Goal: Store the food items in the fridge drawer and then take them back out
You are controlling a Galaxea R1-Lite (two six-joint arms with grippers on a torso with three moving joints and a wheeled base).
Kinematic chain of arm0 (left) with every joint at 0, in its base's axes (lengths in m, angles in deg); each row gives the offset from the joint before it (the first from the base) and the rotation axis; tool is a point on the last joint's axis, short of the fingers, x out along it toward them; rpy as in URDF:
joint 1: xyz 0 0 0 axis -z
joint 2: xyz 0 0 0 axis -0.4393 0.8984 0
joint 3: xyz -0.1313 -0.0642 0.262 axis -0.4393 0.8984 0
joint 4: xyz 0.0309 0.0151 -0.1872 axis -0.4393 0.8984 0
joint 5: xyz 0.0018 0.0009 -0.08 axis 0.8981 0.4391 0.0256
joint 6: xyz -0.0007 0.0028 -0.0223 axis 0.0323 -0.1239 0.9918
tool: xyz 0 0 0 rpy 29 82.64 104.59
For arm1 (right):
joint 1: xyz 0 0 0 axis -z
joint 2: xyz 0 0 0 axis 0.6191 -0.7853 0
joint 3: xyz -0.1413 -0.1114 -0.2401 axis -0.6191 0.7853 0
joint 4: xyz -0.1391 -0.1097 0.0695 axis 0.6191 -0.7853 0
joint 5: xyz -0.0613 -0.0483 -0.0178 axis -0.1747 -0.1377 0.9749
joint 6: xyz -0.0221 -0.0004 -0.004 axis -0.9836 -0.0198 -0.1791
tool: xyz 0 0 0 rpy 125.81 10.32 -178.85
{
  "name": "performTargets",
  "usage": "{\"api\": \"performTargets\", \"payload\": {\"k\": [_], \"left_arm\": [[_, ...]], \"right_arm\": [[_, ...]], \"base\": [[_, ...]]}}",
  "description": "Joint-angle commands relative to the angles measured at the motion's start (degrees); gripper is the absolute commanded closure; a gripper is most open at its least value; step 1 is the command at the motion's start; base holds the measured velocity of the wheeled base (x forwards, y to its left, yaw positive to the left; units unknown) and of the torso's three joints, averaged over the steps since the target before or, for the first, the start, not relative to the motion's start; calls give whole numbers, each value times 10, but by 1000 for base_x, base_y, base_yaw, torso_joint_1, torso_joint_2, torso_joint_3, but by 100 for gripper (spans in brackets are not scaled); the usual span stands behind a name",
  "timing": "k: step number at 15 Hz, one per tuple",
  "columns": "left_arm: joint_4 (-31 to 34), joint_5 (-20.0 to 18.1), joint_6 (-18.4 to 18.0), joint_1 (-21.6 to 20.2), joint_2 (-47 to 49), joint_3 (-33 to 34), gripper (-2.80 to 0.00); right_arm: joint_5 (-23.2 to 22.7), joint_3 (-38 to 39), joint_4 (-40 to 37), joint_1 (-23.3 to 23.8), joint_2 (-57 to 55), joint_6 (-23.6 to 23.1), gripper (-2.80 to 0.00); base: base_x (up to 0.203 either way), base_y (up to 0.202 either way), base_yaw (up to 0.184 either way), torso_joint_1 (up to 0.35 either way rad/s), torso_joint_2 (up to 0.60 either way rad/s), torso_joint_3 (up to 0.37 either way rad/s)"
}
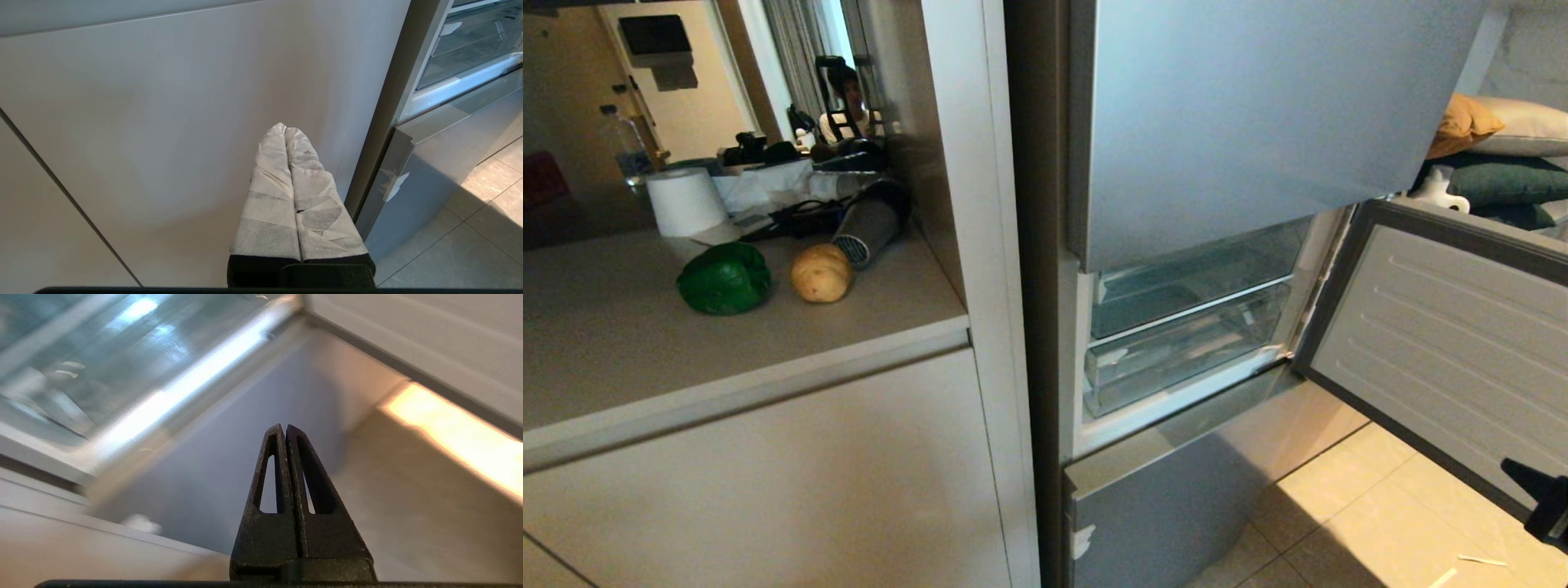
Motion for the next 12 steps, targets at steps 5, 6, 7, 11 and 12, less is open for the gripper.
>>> {"api": "performTargets", "payload": {"k": [5,6,7,11,12], "left_arm": [[0,0,0,0,1,6,0],[0,0,0,0,1,6,0],[0,0,0,0,1,6,0],[0,0,0,0,1,6,0],[0,0,0,0,1,6,0]], "right_arm": [[157,-3,-59,77,169,-13,0],[157,-24,-83,110,172,-11,0],[156,-52,-110,160,171,-8,0],[65,-161,-157,411,116,18,0],[28,-200,-160,467,88,24,0]], "base": [[0,0,0,0,0,0],[0,0,0,0,0,0],[0,0,0,0,0,0],[0,0,0,0,0,0],[0,0,0,0,0,0]]}}
